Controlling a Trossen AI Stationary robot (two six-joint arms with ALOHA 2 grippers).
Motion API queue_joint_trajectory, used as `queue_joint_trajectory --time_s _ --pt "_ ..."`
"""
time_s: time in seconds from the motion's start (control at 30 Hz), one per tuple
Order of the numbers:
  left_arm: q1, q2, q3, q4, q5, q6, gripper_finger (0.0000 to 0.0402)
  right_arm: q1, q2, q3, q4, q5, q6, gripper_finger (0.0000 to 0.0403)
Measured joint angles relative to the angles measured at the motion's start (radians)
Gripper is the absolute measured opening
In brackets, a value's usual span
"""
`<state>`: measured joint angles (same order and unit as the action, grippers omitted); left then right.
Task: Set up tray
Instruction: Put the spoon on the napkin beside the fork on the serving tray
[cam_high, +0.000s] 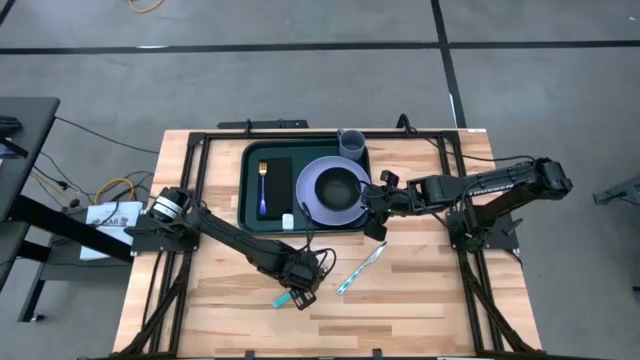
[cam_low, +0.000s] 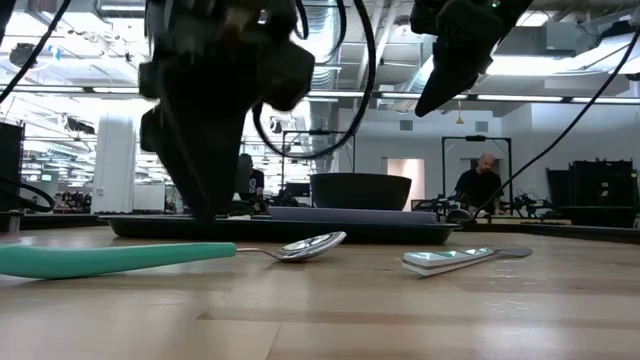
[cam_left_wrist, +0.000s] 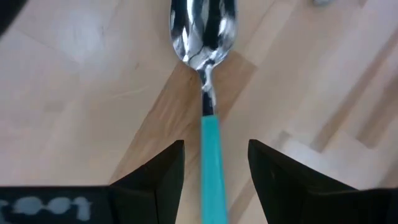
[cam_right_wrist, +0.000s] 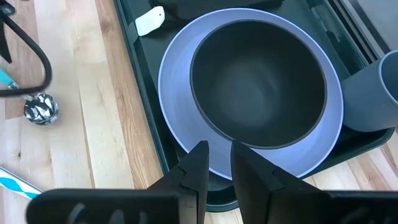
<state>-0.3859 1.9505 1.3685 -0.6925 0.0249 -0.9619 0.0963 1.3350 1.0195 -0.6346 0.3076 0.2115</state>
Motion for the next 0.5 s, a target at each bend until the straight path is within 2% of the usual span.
queue_joint_trajectory --time_s 0.27,0.5 --pt "0.001 0.08 0.002 0.016 0.075 -0.016 0.0164 0.0 0.0 0.0 0.006 0.002 0.0 0.006" --pt "0.001 0.098 0.004 0.018 0.075 -0.047 0.0159 0.0 0.0 0.0 0.007 0.004 0.0 0.006"
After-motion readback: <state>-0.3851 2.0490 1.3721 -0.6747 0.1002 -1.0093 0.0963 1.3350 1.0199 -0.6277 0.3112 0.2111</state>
